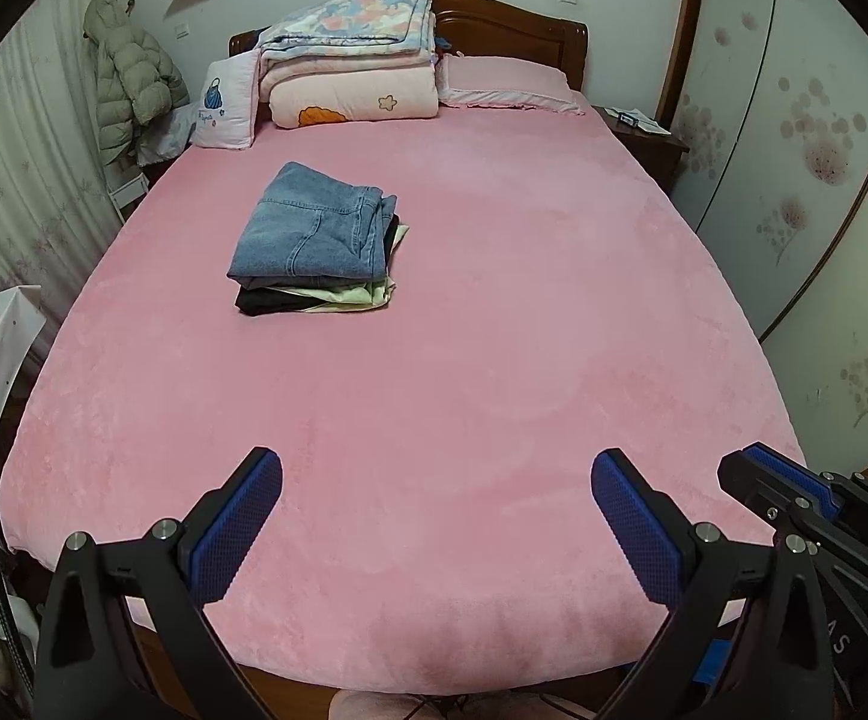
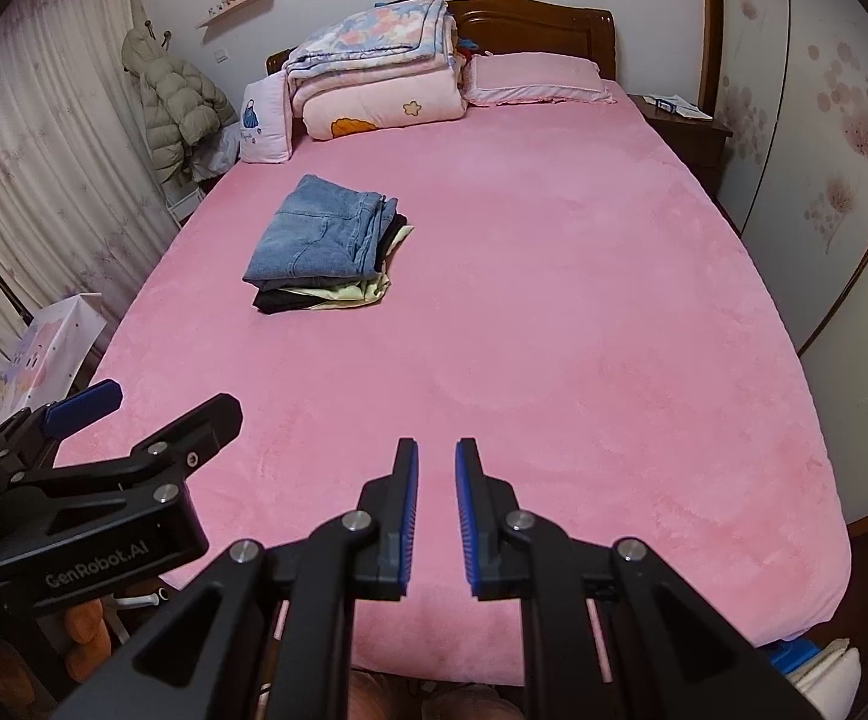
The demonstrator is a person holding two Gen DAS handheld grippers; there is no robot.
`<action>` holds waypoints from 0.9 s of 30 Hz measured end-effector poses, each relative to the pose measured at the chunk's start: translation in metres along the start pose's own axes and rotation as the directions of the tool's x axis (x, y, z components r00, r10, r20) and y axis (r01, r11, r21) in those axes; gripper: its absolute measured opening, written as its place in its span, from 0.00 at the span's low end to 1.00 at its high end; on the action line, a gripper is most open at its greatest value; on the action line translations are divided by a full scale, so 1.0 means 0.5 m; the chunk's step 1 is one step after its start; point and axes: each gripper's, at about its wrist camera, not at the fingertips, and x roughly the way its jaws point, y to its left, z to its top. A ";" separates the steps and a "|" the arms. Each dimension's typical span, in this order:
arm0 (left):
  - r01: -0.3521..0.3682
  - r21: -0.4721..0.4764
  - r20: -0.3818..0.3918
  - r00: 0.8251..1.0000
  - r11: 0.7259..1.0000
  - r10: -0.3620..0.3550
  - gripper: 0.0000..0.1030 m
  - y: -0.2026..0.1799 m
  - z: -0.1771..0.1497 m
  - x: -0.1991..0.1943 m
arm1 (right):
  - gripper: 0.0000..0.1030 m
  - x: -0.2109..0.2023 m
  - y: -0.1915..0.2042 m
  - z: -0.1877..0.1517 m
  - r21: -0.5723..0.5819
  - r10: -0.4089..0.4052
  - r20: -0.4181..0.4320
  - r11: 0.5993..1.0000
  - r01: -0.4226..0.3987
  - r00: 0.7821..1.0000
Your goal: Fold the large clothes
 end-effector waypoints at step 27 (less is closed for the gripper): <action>0.032 0.007 -0.033 0.999 0.999 -0.032 0.99 -0.012 0.019 0.015 | 0.25 0.006 -0.015 0.019 0.038 0.015 -0.005 0.999 -0.015 1.000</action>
